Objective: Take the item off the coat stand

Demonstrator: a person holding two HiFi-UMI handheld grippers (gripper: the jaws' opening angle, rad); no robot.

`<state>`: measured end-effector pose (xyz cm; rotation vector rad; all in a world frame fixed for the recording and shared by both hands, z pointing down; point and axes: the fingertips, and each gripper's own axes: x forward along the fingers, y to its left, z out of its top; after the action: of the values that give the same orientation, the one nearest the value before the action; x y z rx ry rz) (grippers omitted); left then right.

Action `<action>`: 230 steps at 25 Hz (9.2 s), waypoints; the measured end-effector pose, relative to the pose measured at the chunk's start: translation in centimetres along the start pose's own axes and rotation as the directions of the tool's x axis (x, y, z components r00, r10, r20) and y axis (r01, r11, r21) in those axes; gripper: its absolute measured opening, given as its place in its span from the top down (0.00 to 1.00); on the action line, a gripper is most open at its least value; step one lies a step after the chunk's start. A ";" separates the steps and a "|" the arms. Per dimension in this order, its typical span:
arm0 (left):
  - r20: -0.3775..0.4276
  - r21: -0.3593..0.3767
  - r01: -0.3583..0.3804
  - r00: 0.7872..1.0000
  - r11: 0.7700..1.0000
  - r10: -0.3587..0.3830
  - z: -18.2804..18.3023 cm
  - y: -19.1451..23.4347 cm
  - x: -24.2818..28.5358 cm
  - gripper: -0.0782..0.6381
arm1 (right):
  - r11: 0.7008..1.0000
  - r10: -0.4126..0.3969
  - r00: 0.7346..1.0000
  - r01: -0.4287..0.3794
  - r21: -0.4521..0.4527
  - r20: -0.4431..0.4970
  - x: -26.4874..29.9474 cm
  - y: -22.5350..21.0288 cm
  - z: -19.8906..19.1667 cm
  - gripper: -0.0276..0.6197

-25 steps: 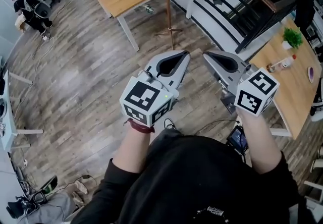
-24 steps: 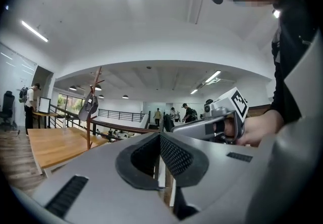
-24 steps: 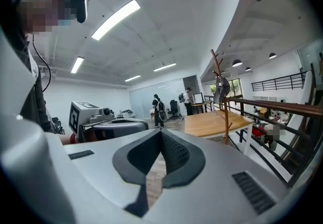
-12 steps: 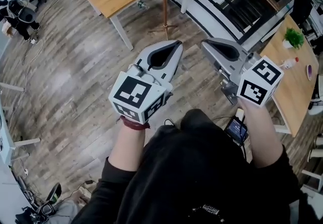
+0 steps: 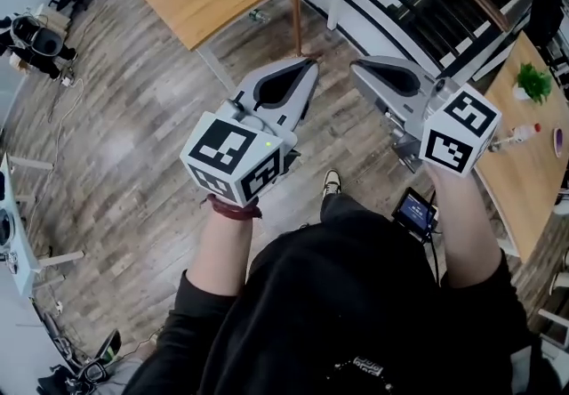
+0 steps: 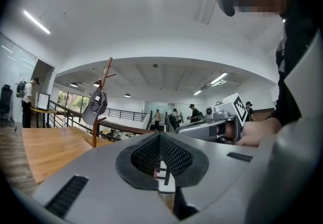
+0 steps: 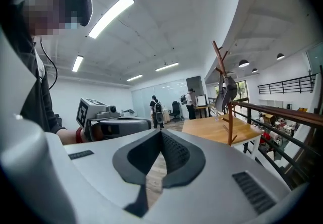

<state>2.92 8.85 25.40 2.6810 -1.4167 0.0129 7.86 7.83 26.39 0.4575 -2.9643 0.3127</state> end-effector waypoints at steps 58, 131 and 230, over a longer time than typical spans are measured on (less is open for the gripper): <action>0.028 0.123 0.255 0.965 0.959 -0.260 6.0 30.1 25.4 0.90 | 0.978 -0.207 0.975 0.203 0.053 0.079 21.0 -31.0 10.2 0.93; -0.024 0.106 0.081 0.997 0.991 -0.079 3.5 44.8 27.8 0.58 | 0.928 -0.371 0.925 0.370 0.030 0.082 27.2 -36.7 13.4 0.58; 0.082 0.017 0.037 0.996 0.999 -0.039 8.1 38.8 23.0 0.83 | 0.972 -0.235 0.969 0.237 -0.005 0.079 25.4 -31.0 17.8 0.88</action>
<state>-16.46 -32.55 22.29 2.7508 -1.3929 -0.0908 -8.20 -32.28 18.71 0.8297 -2.9407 0.2523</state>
